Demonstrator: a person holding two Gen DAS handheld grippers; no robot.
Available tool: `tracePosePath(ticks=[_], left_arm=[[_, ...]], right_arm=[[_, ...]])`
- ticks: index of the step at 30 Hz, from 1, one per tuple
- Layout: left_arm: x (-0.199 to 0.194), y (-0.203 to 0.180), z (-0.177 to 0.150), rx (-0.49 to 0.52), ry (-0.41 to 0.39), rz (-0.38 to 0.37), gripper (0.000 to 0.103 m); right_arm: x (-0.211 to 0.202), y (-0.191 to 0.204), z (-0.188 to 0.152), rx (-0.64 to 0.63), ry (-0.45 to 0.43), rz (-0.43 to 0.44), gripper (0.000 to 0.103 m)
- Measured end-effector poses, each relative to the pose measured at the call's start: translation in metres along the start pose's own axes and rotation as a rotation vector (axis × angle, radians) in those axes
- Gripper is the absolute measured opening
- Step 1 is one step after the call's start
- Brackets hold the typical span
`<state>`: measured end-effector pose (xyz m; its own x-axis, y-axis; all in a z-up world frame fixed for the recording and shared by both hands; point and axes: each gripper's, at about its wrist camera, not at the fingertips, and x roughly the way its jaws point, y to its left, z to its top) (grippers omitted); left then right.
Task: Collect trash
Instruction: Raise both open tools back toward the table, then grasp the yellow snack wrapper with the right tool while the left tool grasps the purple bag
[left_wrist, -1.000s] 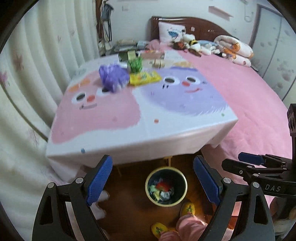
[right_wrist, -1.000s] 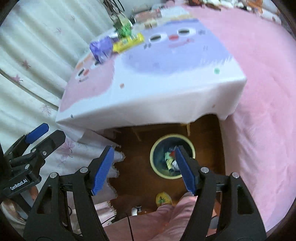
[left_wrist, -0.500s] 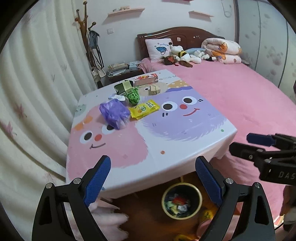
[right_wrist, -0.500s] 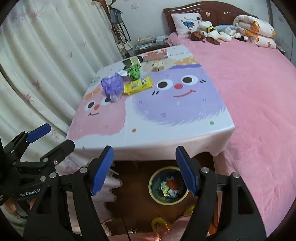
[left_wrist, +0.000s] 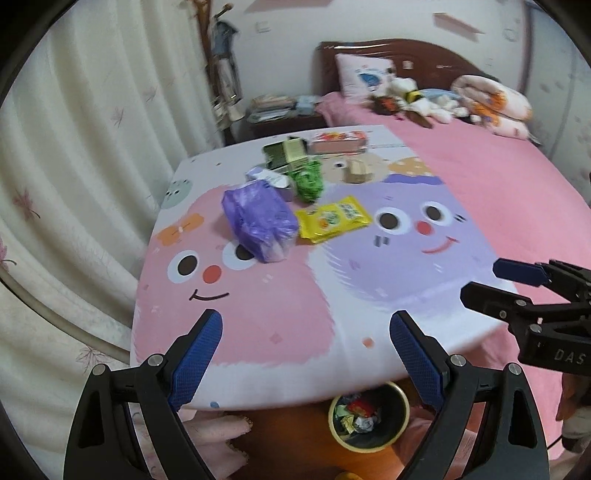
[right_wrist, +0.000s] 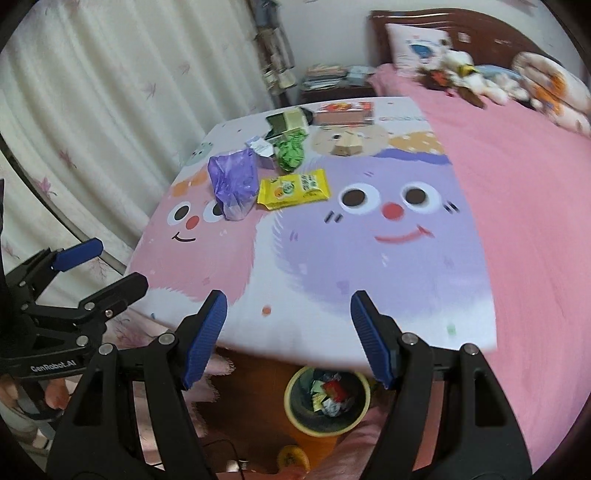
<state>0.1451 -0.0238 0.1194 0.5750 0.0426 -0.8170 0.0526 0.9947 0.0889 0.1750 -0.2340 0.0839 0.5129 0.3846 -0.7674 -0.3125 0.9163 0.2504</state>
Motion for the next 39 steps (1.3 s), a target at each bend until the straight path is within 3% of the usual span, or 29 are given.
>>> tracePosePath(ticks=[7,12,17,24,28,33,39], left_arm=[[0.079,0.014,0.048,-0.154,0.118,0.092,0.094],[0.131,0.022,0.071,-0.285,0.185,0.145,0.094],[0.168,0.033,0.079,-0.391,0.239,0.174,0.094],[0.198,0.047,0.087,-0.503,0.278,0.174,0.094],[0.211,0.054,0.095,-0.535,0.289,0.172,0.094],[0.23,0.062,0.108,-0.577,0.306,0.14,0.094],[0.256,0.062,0.125,-0.579,0.331,0.103,0.094]], right_arm=[[0.103,-0.015,0.083,-0.208,0.108,0.066,0.067],[0.176,-0.011,0.133,-0.459,0.152,0.119,0.073],[0.241,0.001,0.15,-0.722,0.244,0.199,0.074],[0.292,0.01,0.143,-0.981,0.34,0.279,0.074],[0.309,0.007,0.142,-1.017,0.384,0.291,0.072],[0.312,0.0,0.145,-1.034,0.356,0.296,0.05],[0.314,-0.025,0.158,-0.893,0.371,0.3,0.034]])
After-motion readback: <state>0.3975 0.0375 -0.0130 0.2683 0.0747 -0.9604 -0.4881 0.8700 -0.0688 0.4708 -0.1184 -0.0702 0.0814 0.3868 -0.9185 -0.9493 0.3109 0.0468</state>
